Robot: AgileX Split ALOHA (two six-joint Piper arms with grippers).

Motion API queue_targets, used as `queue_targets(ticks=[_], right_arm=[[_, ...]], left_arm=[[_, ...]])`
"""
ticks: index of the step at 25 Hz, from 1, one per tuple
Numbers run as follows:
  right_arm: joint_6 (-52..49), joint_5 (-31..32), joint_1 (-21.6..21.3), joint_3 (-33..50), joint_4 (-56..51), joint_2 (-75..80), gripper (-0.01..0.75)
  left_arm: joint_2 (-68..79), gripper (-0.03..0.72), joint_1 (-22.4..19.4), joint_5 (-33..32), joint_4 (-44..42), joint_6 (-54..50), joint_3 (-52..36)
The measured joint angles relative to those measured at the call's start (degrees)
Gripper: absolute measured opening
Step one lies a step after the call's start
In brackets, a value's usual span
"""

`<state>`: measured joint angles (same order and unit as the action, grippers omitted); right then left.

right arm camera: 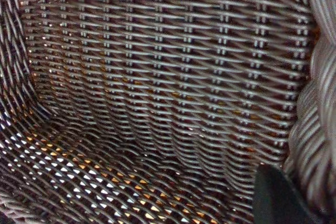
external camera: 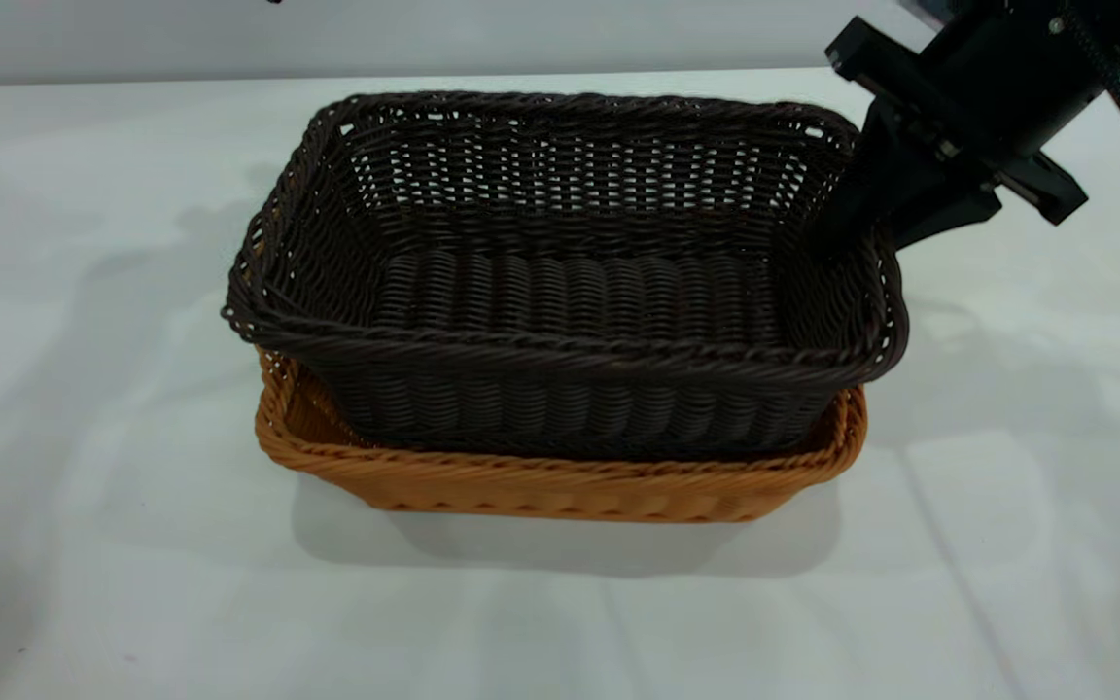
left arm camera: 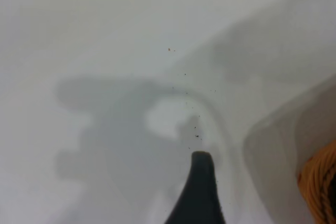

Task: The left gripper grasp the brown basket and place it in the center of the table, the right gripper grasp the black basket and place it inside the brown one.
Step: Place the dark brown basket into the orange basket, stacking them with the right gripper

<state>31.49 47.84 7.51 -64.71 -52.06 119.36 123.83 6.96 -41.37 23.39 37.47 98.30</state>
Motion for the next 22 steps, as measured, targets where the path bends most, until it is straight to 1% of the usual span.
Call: queue_targets(ticks=[4, 7, 10, 12, 16, 19, 22], right_arm=[[0.00, -0.24, 0.00, 0.00, -0.06, 0.67, 0.087], [0.00, -0.30, 0.00, 0.00, -0.14, 0.67, 0.122], [0.05, -0.23, 0.00, -0.04, -1.18, 0.67, 0.216], [0.50, -0.12, 0.00, -0.04, -1.31, 0.67, 0.307], [4.97, 1.77, -0.11, -0.88, -1.25, 0.37, 0.461], [6.43, 5.72, -0.67, -3.56, -1.00, 0.03, 0.526], [6.42, 8.58, -2.43, -6.68, 0.44, -2.47, 0.545]], left_arm=[[0.00, 0.578, 0.00, 0.00, 0.00, 0.00, 0.00], [0.00, 0.578, 0.00, 0.00, 0.00, 0.00, 0.00], [0.00, 0.578, 0.00, 0.05, 0.00, 0.00, 0.00], [0.00, 0.578, 0.00, 0.18, 0.00, 0.00, 0.00], [-0.07, 0.578, 0.00, 0.18, 0.00, 0.00, 0.00], [-0.75, 0.578, 0.00, -0.12, 0.00, 0.00, 0.00], [-3.89, 0.578, 0.00, -1.24, -0.50, 0.06, 0.00]])
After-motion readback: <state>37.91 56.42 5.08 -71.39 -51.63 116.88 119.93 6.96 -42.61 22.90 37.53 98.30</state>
